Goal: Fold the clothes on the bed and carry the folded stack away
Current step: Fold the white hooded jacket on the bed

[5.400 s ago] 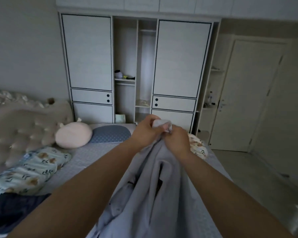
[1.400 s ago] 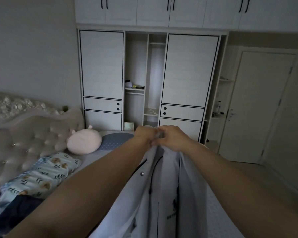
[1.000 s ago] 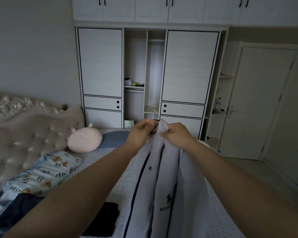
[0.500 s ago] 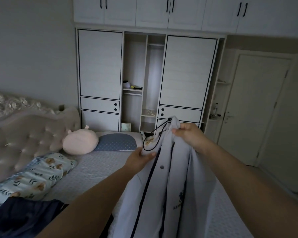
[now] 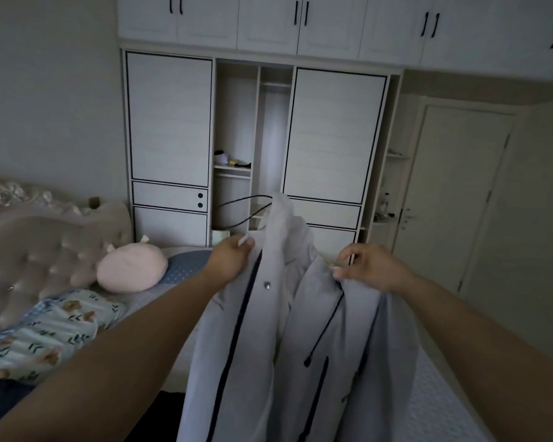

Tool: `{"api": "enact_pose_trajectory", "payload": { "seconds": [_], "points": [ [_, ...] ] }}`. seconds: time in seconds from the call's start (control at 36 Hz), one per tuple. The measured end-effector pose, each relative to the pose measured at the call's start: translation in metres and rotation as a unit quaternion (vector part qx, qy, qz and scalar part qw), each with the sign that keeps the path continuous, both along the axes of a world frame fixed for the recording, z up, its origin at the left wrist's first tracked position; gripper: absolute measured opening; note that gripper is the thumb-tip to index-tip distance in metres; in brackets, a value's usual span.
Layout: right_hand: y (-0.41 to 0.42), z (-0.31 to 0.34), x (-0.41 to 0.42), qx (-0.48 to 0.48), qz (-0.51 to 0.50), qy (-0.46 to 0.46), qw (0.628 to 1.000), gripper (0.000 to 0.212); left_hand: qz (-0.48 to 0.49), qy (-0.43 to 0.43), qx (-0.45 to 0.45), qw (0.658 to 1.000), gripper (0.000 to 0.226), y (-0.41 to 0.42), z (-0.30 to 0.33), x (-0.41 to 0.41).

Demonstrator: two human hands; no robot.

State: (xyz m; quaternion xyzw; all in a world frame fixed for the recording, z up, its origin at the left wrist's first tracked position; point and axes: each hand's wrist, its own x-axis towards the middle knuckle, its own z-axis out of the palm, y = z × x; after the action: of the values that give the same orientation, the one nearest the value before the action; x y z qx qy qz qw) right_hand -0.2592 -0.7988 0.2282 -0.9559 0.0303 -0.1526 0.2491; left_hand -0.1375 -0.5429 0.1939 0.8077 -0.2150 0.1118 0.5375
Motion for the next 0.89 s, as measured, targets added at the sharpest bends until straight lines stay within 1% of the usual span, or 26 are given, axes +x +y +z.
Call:
{"api": "enact_pose_trajectory", "payload": {
  "seconds": [0.06, 0.08, 0.11, 0.19, 0.25, 0.31, 0.39, 0.47, 0.53, 0.58, 0.67, 0.72, 0.75, 0.81, 0.89],
  "points": [
    [-0.004, 0.003, -0.002, -0.104, -0.034, 0.09, 0.99, 0.055, -0.001, -0.013, 0.053, 0.998, 0.027, 0.005, 0.008, 0.002],
    [-0.007, 0.004, -0.004, -0.15, -0.051, 0.125, 0.979, 0.066, -0.002, -0.021, 0.074, 0.997, 0.028, 0.008, 0.012, 0.003],
    [-0.01, 0.005, -0.005, -0.178, -0.067, 0.149, 0.97, 0.071, -0.001, -0.032, 0.095, 0.995, 0.03, 0.012, 0.015, 0.003],
    [-0.015, 0.004, -0.009, -0.193, -0.105, 0.212, 0.952, 0.077, -0.008, -0.055, 0.148, 0.987, 0.036, 0.018, 0.019, 0.004],
    [-0.016, 0.003, -0.011, -0.219, -0.13, 0.255, 0.933, 0.084, -0.013, -0.053, 0.179, 0.982, 0.037, 0.02, 0.02, 0.003],
    [-0.016, 0.002, -0.016, -0.244, -0.152, 0.281, 0.915, 0.083, -0.011, -0.051, 0.206, 0.977, 0.035, 0.023, 0.021, 0.003],
    [-0.018, 0.001, -0.021, -0.255, -0.162, 0.284, 0.91, 0.075, -0.004, -0.064, 0.243, 0.968, 0.032, 0.031, 0.021, 0.003],
    [-0.019, -0.004, -0.024, -0.22, -0.196, 0.234, 0.926, 0.058, 0.032, -0.078, 0.276, 0.957, 0.034, 0.036, 0.019, 0.002],
    [-0.021, -0.007, -0.027, -0.184, -0.221, 0.164, 0.943, 0.046, 0.059, -0.092, 0.289, 0.951, 0.034, 0.037, 0.018, 0.0],
    [-0.023, -0.006, -0.031, -0.14, -0.249, 0.089, 0.954, 0.042, 0.088, -0.111, 0.281, 0.949, 0.034, 0.036, 0.02, -0.004],
    [-0.024, 0.006, -0.034, -0.032, -0.283, -0.025, 0.958, 0.041, 0.125, -0.131, 0.245, 0.953, 0.036, 0.035, 0.029, -0.011],
    [-0.025, 0.017, -0.036, 0.055, -0.298, -0.091, 0.949, 0.04, 0.14, -0.138, 0.219, 0.956, 0.035, 0.034, 0.039, -0.018],
    [-0.024, 0.022, -0.037, 0.096, -0.304, -0.108, 0.942, 0.04, 0.146, -0.142, 0.202, 0.958, 0.033, 0.033, 0.044, -0.022],
    [-0.02, 0.029, -0.04, 0.139, -0.305, -0.122, 0.934, 0.041, 0.165, -0.15, 0.155, 0.962, 0.031, 0.027, 0.055, -0.034],
    [-0.009, 0.03, -0.047, 0.153, -0.274, -0.143, 0.939, 0.043, 0.218, -0.138, 0.043, 0.965, 0.028, 0.017, 0.067, -0.056]
  ]
}}
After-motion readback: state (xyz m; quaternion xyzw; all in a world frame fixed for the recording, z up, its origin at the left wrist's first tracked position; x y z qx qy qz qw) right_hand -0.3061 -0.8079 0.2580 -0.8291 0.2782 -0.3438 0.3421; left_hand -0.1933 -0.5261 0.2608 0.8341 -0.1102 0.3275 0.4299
